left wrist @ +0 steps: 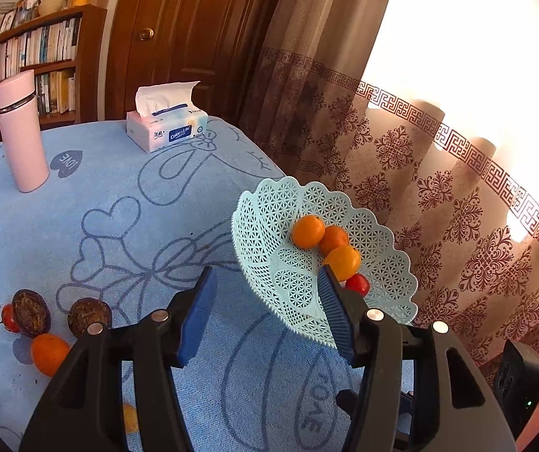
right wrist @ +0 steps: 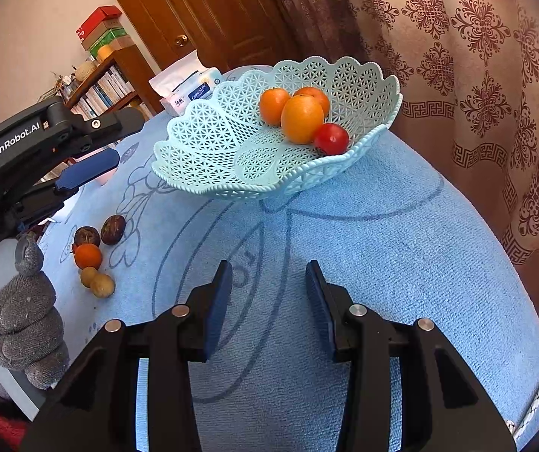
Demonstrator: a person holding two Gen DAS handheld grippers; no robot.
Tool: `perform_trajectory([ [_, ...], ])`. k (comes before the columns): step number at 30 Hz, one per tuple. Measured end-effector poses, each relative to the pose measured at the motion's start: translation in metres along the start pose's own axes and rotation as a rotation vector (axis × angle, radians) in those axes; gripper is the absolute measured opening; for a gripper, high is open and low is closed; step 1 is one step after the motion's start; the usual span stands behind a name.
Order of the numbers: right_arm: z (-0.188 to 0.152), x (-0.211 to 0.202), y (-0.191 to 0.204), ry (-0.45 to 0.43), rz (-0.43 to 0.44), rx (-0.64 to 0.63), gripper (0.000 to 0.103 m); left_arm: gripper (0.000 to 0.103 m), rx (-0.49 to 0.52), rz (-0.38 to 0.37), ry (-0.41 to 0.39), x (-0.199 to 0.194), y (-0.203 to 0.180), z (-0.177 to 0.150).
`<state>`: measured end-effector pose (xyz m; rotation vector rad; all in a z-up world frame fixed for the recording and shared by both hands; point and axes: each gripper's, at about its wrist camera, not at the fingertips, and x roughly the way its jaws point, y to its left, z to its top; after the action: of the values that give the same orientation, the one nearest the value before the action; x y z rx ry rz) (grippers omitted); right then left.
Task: Organize fruits
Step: 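Move the left gripper back toward the remaining fruits on the cloth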
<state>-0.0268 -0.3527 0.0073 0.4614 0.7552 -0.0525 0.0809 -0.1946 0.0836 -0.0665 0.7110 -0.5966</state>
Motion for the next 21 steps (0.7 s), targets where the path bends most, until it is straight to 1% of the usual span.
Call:
perform_trajectory([
  [6, 0.0, 0.0, 0.001, 0.001, -0.014, -0.008, 0.042, 0.056, -0.033, 0.028, -0.016, -0.012, 0.019, -0.003],
  [10, 0.0, 0.0, 0.002, 0.002, -0.023, -0.013, 0.042, 0.056, -0.067, 0.058, -0.03, -0.022, 0.038, -0.005],
  [14, -0.001, 0.001, 0.004, 0.006, -0.033, -0.02, 0.042, 0.056, -0.107, 0.101, -0.041, -0.032, 0.064, -0.009],
  [21, -0.001, 0.002, 0.007, 0.008, -0.05, -0.031, 0.042, 0.056, -0.206, 0.187, -0.049, -0.047, 0.114, -0.019],
])
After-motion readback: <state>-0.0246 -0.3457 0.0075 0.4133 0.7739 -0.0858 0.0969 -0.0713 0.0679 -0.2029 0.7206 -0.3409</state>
